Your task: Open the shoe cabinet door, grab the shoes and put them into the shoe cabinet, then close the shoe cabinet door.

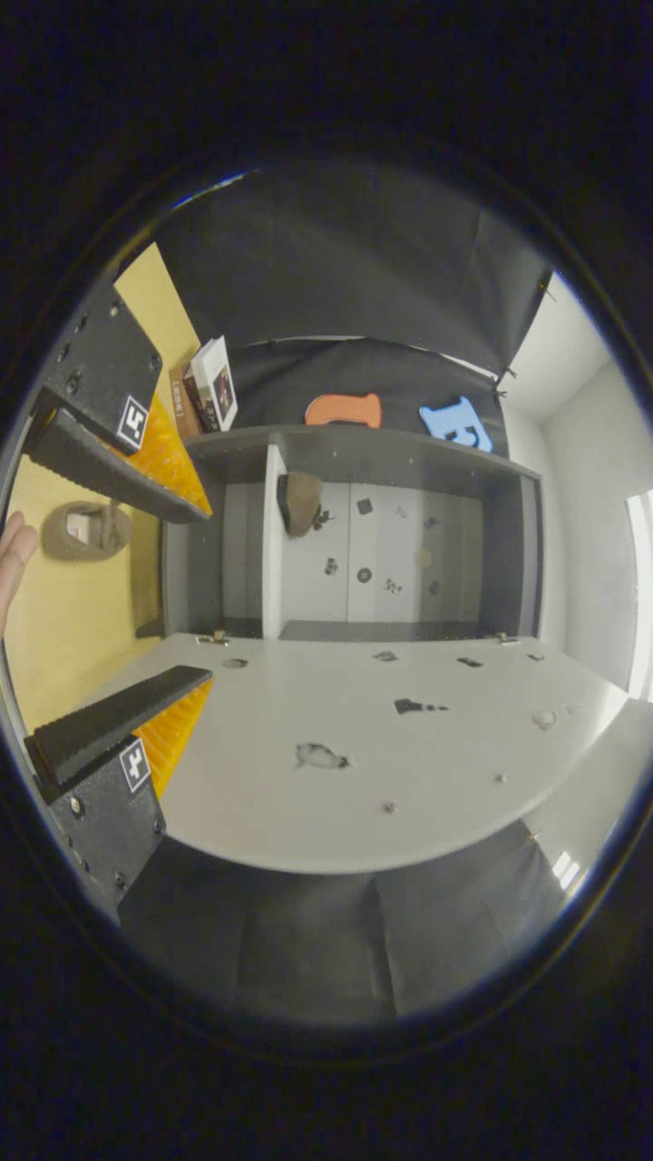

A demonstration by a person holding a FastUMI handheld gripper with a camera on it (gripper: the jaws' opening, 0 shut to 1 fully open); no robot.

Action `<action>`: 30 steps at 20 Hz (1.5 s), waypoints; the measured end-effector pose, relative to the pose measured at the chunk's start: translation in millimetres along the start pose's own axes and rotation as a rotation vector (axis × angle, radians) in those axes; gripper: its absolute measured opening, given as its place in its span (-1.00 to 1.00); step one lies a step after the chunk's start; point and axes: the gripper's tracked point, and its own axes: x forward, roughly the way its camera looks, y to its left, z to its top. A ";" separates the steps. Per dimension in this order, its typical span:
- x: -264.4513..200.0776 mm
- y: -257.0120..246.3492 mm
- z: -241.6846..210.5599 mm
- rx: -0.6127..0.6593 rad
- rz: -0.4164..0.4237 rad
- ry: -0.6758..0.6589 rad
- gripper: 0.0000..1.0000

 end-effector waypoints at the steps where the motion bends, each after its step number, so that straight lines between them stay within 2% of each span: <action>1: 14.0 8.2 -16.5 0.005 0.013 0.030 1.00; 8: 81.8 40.8 -155.6 -0.016 0.044 0.308 1.00; 12: 104.5 49.5 -215.2 -0.019 0.034 0.432 0.85; 14: 110.3 61.9 -230.4 0.002 0.060 0.465 0.76; 16: 116.8 68.8 -245.0 0.023 0.064 0.495 0.61; 20: 151.2 73.7 -261.9 0.044 0.054 0.495 0.07; 21: 161.6 80.1 -266.4 0.071 0.082 0.496 -0.22; 22: 165.7 84.3 -270.5 0.104 0.101 0.501 -0.33; 23: 167.3 86.2 -268.4 0.130 0.115 0.481 -0.77; 25: 168.7 80.8 -261.7 0.103 0.106 0.415 -0.85; 30: 149.0 57.6 -234.2 0.091 0.076 0.333 -0.86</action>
